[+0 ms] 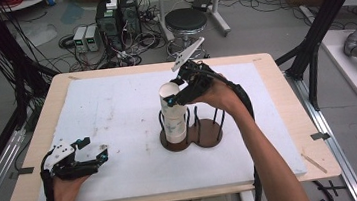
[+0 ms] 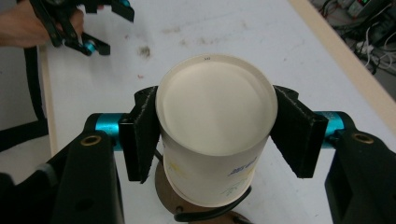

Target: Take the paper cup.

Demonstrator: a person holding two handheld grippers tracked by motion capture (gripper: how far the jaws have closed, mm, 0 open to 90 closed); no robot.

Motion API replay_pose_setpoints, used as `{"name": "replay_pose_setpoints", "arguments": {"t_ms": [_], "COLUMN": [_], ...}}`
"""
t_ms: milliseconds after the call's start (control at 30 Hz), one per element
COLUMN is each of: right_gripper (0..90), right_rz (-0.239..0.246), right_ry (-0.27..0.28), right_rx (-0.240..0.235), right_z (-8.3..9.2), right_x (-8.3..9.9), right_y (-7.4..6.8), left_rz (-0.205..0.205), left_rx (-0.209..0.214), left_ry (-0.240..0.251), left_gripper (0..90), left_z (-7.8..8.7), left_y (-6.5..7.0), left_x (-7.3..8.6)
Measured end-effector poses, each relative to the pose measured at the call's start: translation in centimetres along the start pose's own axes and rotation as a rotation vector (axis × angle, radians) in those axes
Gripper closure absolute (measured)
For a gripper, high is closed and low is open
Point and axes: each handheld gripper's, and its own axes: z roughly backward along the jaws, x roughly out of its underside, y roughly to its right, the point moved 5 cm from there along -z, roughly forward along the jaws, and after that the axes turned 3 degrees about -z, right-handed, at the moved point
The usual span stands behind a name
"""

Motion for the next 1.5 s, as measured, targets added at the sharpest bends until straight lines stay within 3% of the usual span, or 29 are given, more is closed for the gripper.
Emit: {"name": "replay_pose_setpoints", "arguments": {"t_ms": [233, 667, 1067, 1200, 1500], "right_gripper": [37.8, 37.8, 37.8, 37.7, 37.7], "right_rz": [0.019, 0.024, 0.014, 0.014, 0.021], "right_ry": [0.038, 0.051, 0.18, 0.226, 0.267], "right_rx": [0.013, 0.019, -0.033, -0.055, -0.107], "right_z": [2.0, 2.6, 4.3, 4.2, 2.8], "right_x": [-1.5, -1.4, 2.7, 3.8, 5.7], "right_y": [-0.1, -0.4, -2.8, -3.6, -4.9], "left_rz": [0.003, 0.0, 0.005, 0.008, 0.011], "left_rx": [0.001, 0.0, 0.0, 0.001, 0.008], "left_ry": [0.0, 0.004, 0.013, 0.015, 0.007], "left_gripper": [13.8, 13.8, 13.8, 13.8, 13.8], "left_z": [0.0, 0.0, 0.1, 0.1, 0.1], "left_y": [0.0, 0.0, 0.0, -0.1, -0.1], "left_x": [0.0, 0.0, 0.0, 0.0, 0.0]}}
